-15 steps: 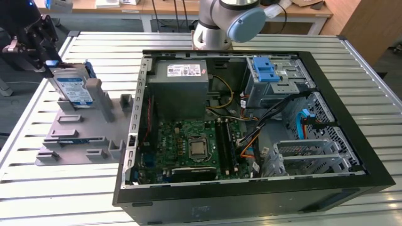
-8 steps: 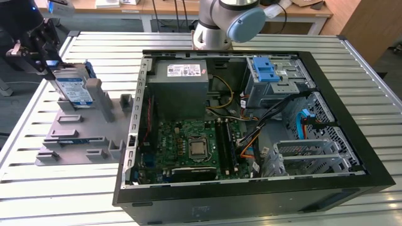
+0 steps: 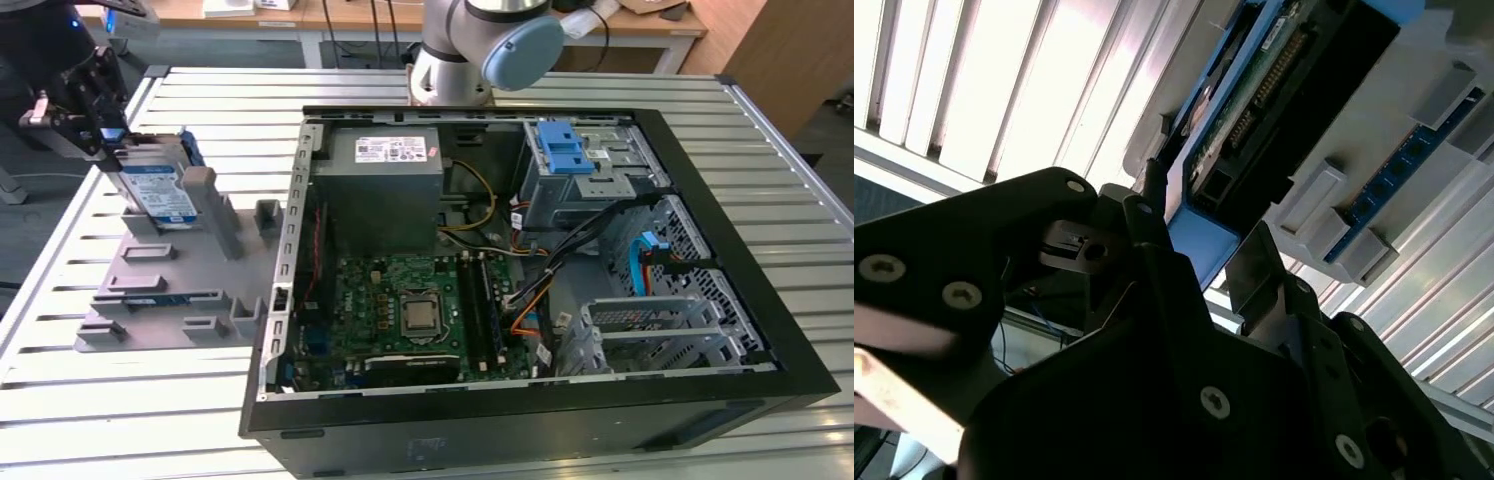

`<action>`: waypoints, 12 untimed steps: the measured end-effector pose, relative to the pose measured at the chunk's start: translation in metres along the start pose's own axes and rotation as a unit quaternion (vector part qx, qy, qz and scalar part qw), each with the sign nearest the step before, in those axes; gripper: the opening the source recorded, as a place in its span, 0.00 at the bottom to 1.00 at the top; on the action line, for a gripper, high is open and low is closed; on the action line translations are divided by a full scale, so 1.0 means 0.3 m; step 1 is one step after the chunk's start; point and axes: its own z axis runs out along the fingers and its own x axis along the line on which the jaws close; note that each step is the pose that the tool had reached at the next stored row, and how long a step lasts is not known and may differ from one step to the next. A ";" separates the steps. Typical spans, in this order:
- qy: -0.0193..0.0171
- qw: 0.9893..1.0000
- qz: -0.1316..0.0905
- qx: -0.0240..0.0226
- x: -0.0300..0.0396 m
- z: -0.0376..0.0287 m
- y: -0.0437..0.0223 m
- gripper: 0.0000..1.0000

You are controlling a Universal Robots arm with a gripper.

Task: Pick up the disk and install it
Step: 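Pick up the disk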

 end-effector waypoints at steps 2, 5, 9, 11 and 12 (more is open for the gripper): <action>0.000 1.000 0.000 0.000 0.000 0.003 0.000 0.51; 0.000 1.000 0.000 -0.002 0.000 0.012 0.001 0.51; 0.000 1.000 0.000 -0.004 0.000 0.021 0.001 0.51; 0.000 1.000 0.000 -0.004 0.000 0.022 0.001 0.51; 0.000 1.000 0.000 -0.004 0.000 0.022 0.001 0.51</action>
